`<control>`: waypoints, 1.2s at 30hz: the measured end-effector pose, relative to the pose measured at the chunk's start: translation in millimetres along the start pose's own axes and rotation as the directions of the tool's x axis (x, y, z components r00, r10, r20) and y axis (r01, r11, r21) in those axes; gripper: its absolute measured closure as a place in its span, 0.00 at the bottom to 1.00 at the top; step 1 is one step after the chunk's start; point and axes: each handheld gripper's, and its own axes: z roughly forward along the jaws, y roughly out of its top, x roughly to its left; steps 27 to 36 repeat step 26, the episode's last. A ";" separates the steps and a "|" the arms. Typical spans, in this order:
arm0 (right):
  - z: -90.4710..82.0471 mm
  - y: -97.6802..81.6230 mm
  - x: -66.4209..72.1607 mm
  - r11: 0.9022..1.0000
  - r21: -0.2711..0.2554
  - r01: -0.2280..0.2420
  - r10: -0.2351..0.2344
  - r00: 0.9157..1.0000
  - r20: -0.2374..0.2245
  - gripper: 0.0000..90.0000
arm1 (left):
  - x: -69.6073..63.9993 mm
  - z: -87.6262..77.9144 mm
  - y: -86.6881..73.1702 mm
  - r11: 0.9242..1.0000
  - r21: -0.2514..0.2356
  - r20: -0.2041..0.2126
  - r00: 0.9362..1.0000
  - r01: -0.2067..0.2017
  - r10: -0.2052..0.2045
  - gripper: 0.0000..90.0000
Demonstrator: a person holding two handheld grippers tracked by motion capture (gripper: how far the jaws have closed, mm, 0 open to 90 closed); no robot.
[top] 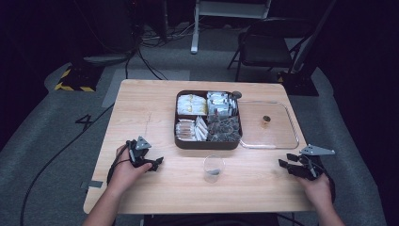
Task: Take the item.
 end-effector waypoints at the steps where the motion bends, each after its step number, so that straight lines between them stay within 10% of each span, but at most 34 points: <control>1: 3.7 -6.2 -1.9 1.000 0.003 -0.015 0.015 1.000 0.000 0.51 | -0.1 0.0 0.0 1.000 -0.001 0.000 1.000 0.001 -0.001 0.16; 22: 21.0 -17.7 -3.0 1.000 -0.012 0.024 -0.024 0.999 0.037 0.23 | -0.3 0.2 0.1 1.000 0.000 -0.002 1.000 0.000 0.000 0.16; 36: 21.4 -17.5 -2.6 1.000 -0.008 0.028 -0.028 0.999 0.035 0.21 | -0.2 0.2 0.1 1.000 0.000 -0.002 1.000 0.001 -0.001 0.16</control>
